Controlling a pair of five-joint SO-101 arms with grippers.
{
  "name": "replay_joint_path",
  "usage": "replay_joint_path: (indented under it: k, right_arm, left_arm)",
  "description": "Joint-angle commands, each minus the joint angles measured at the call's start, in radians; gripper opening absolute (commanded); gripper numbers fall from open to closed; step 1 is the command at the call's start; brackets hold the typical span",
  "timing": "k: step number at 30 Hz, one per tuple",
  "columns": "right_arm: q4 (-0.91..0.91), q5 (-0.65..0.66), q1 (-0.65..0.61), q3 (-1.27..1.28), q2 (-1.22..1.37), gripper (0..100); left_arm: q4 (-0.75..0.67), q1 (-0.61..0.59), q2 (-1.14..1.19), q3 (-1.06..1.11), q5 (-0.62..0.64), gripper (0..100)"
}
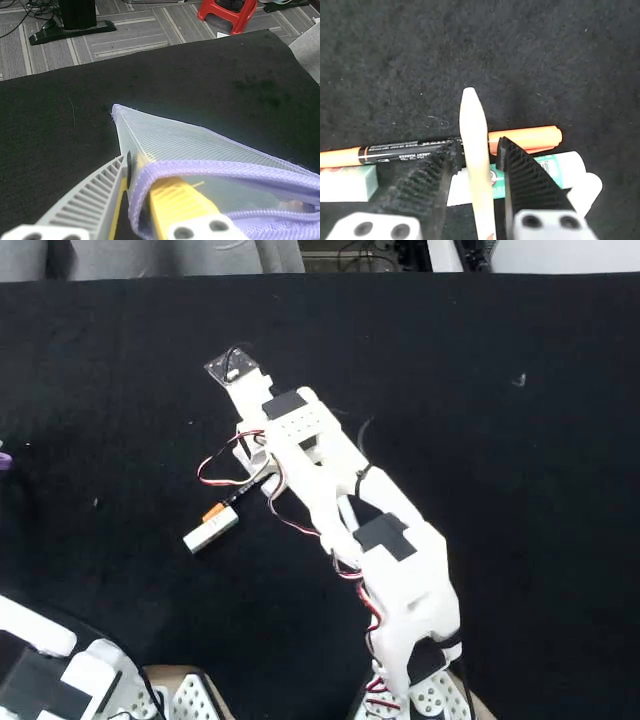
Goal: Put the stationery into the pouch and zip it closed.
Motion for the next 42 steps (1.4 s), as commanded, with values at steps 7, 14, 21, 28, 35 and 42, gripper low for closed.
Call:
replay_joint_path:
  k: [7, 14, 21, 28, 35, 42]
  right_arm:
    - [0.118, 0.000, 0.026, -0.200, 0.001, 6.0]
    - [0.137, 0.000, 0.025, -0.219, 0.002, 16.1]
    - [0.133, 0.000, 0.023, -0.216, 0.002, 21.2]
    - [0.107, 0.000, 0.023, -0.228, 0.056, 19.8]
    - [0.120, 0.000, 0.028, -0.257, 0.073, 19.8]
    - [0.138, 0.000, 0.021, -0.280, 0.062, 19.8]
  left_arm:
    - [0.003, 0.005, -0.018, -0.013, -0.008, 3]
    - [0.003, 0.008, -0.018, -0.013, -0.008, 3]
    - [0.003, 0.008, -0.014, -0.013, -0.008, 3]
    - [0.003, 0.005, -0.012, -0.012, -0.008, 3]
    - [-0.002, 0.002, -0.017, -0.001, -0.008, 3]
    - [-0.005, 0.004, -0.020, 0.022, -0.008, 3]
